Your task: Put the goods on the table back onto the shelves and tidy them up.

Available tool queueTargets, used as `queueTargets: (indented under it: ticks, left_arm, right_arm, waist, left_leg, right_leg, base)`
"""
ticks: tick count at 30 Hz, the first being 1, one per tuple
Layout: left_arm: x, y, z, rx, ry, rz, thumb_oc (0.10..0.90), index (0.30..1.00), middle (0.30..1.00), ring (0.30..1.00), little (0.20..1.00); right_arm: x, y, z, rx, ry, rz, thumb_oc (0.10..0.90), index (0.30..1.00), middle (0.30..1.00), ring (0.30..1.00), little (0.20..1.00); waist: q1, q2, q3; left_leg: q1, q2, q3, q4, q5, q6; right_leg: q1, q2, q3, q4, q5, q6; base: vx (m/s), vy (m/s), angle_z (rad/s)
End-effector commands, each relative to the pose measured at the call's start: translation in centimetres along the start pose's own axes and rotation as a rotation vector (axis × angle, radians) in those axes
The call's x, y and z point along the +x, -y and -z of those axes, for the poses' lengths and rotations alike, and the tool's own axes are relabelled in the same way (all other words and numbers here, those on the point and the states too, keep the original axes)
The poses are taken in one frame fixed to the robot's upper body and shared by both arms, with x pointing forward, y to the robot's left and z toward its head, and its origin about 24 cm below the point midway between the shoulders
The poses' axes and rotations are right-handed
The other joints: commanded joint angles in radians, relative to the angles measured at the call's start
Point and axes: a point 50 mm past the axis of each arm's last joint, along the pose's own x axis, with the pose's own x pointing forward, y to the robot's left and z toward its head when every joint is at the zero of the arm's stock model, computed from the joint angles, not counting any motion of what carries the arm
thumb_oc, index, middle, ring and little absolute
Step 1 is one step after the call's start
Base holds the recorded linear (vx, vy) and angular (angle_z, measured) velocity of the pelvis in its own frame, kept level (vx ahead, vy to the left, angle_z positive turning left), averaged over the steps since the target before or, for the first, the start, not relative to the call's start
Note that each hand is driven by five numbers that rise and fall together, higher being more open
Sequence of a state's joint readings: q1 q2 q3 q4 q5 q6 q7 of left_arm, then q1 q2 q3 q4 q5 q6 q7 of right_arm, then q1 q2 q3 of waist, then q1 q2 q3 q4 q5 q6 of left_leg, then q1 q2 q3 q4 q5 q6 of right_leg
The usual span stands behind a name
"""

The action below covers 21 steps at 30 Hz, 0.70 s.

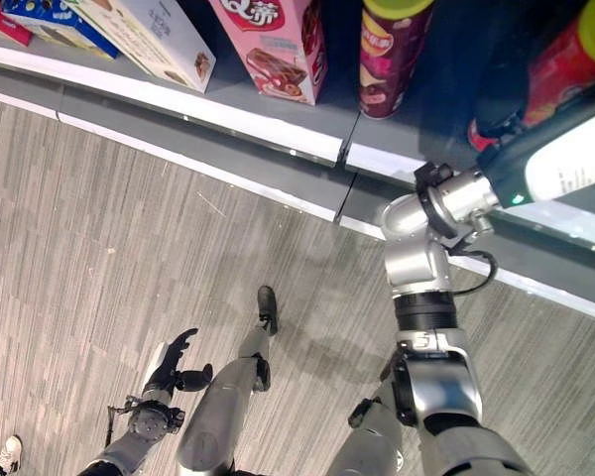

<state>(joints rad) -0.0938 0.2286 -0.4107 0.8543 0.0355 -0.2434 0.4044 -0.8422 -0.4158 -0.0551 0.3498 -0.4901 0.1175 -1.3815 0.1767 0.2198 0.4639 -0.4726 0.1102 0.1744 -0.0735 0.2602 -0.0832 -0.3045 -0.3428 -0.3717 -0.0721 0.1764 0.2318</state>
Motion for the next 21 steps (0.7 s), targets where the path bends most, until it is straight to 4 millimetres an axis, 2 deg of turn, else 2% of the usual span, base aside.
queueTargets:
  ticks: [1, 7, 8, 9, 10, 13, 14, 16, 20, 21]
  left_arm:
    - [-0.7, 0.6, 1.2, 0.026, -0.031, 0.010, 0.800, 0.900, 0.900, 0.900, 0.900]
    - [-0.8, 0.5, 1.4, 0.019, -0.047, 0.001, 0.800, 0.900, 0.900, 0.900, 0.900]
    - [-0.7, 0.5, 1.5, 0.018, -0.051, -0.001, 0.800, 0.900, 0.900, 0.900, 0.900]
    - [-0.7, 0.5, 1.5, 0.017, -0.054, -0.002, 0.800, 0.900, 0.900, 0.900, 0.900]
    - [-0.7, 0.5, 1.5, 0.017, -0.054, -0.003, 0.800, 0.900, 0.900, 0.900, 0.900]
    - [-0.7, 0.5, 1.5, 0.018, -0.057, -0.007, 0.800, 0.900, 0.900, 0.900, 0.900]
    - [-0.7, 0.5, 1.5, 0.018, -0.059, -0.009, 0.800, 0.900, 0.900, 0.900, 0.900]
    - [-0.7, 0.5, 1.6, 0.019, -0.062, -0.011, 0.800, 0.900, 0.900, 0.900, 0.900]
    - [-0.7, 0.5, 1.6, 0.015, -0.067, -0.017, 0.800, 0.900, 0.900, 0.900, 0.900]
    - [-0.7, 0.5, 1.6, 0.013, -0.068, -0.020, 0.800, 0.900, 0.900, 0.900, 0.900]
  right_arm:
    - [2.1, 0.6, -0.7, 0.043, 0.115, 0.102, 0.800, 0.900, 0.900, 0.900, 0.900]
    - [1.9, 0.9, -0.5, 0.029, 0.107, 0.106, 0.800, 0.900, 0.900, 0.900, 0.900]
    - [1.7, 0.9, -0.6, 0.037, 0.106, 0.101, 0.800, 0.900, 0.900, 0.900, 0.900]
    - [1.6, 0.8, -0.8, 0.047, 0.106, 0.096, 0.800, 0.900, 0.900, 0.900, 0.900]
    - [1.5, 0.8, -0.8, 0.047, 0.106, 0.096, 0.800, 0.900, 0.900, 0.900, 0.900]
    - [1.0, 0.7, -1.0, 0.066, 0.090, 0.076, 0.800, 0.900, 0.900, 0.900, 0.900]
    - [0.5, 0.7, -1.0, 0.078, 0.079, 0.058, 0.800, 0.900, 0.900, 0.900, 0.900]
    - [0.1, 0.6, -1.0, 0.085, 0.074, 0.044, 0.800, 0.900, 0.900, 0.900, 0.900]
    - [-1.0, 0.6, -1.0, 0.100, 0.062, 0.004, 0.800, 0.900, 0.900, 0.900, 0.900]
    - [-1.3, 0.5, -1.0, 0.103, 0.050, -0.012, 0.800, 0.900, 0.900, 0.900, 0.900]
  waist:
    - [0.036, 0.002, -0.059]
    - [0.033, -0.014, -0.061]
    - [0.032, -0.019, -0.054]
    - [0.030, -0.023, -0.060]
    - [0.030, -0.022, -0.053]
    - [0.027, -0.027, -0.055]
    - [0.026, -0.031, -0.062]
    - [0.028, -0.031, -0.057]
    - [0.027, -0.037, -0.062]
    - [0.028, -0.040, -0.070]
  left_leg:
    - [-0.071, 0.032, -0.073, 0.061, -0.117, -0.061]
    - [-0.060, 0.041, -0.074, 0.055, -0.116, -0.063]
    - [-0.070, 0.043, -0.066, 0.059, -0.096, -0.054]
    - [-0.060, 0.045, -0.075, 0.053, -0.114, -0.062]
    - [-0.070, 0.044, -0.066, 0.059, -0.095, -0.054]
    - [-0.068, 0.045, -0.067, 0.057, -0.095, -0.055]
    - [-0.057, 0.048, -0.076, 0.048, -0.112, -0.061]
    - [-0.063, 0.048, -0.066, 0.053, -0.095, -0.054]
    - [-0.055, 0.048, -0.066, 0.052, -0.096, -0.054]
    - [-0.044, 0.049, -0.075, 0.045, -0.113, -0.062]
  right_leg:
    - [-0.048, 0.012, 0.023, 0.074, -0.099, -0.015]
    - [-0.043, 0.021, 0.023, 0.070, -0.100, -0.018]
    - [-0.051, 0.020, 0.012, 0.070, -0.082, -0.027]
    - [-0.041, 0.024, 0.023, 0.066, -0.099, -0.019]
    - [-0.050, 0.021, 0.011, 0.069, -0.082, -0.027]
    - [-0.049, 0.023, 0.012, 0.068, -0.081, -0.028]
    - [-0.039, 0.027, 0.024, 0.064, -0.098, -0.021]
    - [-0.044, 0.025, 0.012, 0.067, -0.082, -0.029]
    - [-0.038, 0.026, 0.010, 0.066, -0.083, -0.029]
    - [-0.027, 0.031, 0.019, 0.061, -0.098, -0.022]
  base:
    - [0.01, -0.004, 0.04]
    - [-0.01, 0.001, 0.01]
    - [0.00, 0.000, 0.00]
    - [-0.08, 0.013, 0.00]
    - [0.00, 0.000, 0.00]
    - [0.00, 0.007, 0.00]
    - [0.08, -0.008, -0.01]
    - [-0.03, 0.009, 0.00]
    - [0.01, 0.005, 0.00]
    - [0.00, 0.000, 0.00]
